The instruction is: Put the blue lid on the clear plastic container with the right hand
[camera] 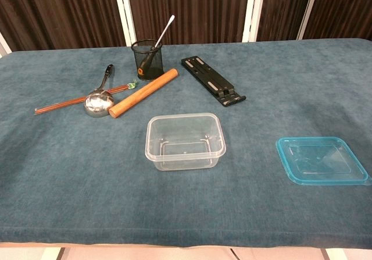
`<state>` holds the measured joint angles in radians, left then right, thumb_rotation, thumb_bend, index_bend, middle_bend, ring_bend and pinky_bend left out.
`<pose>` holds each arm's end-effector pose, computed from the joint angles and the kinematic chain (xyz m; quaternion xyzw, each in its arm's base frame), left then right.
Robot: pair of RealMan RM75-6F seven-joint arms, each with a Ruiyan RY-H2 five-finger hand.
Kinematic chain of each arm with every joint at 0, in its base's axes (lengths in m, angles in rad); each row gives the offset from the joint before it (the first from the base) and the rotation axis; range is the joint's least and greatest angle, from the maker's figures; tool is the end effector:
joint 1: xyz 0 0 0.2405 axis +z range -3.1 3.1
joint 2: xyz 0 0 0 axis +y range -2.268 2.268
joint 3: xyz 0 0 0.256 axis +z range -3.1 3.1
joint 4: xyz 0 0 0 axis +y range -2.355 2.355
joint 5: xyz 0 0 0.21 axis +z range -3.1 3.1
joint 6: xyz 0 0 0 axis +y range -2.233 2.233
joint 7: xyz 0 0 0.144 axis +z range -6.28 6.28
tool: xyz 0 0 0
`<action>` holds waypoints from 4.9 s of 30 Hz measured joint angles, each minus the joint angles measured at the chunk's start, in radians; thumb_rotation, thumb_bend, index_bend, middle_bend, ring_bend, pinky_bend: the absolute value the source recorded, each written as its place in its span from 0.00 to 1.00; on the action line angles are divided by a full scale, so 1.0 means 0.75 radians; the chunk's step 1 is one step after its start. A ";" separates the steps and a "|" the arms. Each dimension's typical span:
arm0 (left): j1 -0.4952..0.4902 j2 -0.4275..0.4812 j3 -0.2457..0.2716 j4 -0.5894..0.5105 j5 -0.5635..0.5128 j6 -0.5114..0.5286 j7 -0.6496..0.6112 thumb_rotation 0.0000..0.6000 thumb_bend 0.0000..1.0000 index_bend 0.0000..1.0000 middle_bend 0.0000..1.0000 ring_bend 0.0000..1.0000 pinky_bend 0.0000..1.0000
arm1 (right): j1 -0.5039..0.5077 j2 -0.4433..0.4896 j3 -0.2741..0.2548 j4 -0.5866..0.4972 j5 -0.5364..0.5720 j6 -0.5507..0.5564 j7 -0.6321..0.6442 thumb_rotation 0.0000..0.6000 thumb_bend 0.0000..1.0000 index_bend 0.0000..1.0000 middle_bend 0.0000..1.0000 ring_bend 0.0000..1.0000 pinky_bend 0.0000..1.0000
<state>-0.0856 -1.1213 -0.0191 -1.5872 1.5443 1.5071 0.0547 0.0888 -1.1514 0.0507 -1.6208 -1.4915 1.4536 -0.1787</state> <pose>-0.3110 0.1750 0.1569 -0.6226 -0.3566 -0.3720 0.5890 -0.3083 -0.1819 0.1442 0.6252 -0.3555 0.3395 0.6061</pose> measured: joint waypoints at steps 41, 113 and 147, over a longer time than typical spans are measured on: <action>-0.029 -0.006 0.020 0.007 0.041 -0.034 -0.005 1.00 0.43 0.00 0.00 0.00 0.06 | 0.524 -0.103 -0.010 0.032 0.386 -0.931 -0.049 1.00 0.15 0.04 0.00 0.00 0.00; -0.033 -0.002 0.020 0.016 0.035 -0.033 -0.032 1.00 0.43 0.00 0.00 0.00 0.06 | 0.701 -0.271 -0.106 0.054 0.699 -0.810 -0.315 1.00 0.15 0.75 0.48 0.35 0.13; -0.036 -0.006 0.021 0.015 0.035 -0.038 -0.023 1.00 0.43 0.00 0.00 0.00 0.06 | 0.758 -0.143 0.073 -0.311 0.505 -0.661 -0.278 1.00 0.22 0.89 0.60 0.48 0.24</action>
<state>-0.1123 -1.1257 -0.0033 -1.5761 1.5709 1.4789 0.0374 0.6571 -1.2589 0.1054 -1.8539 -1.1127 0.9578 -0.3869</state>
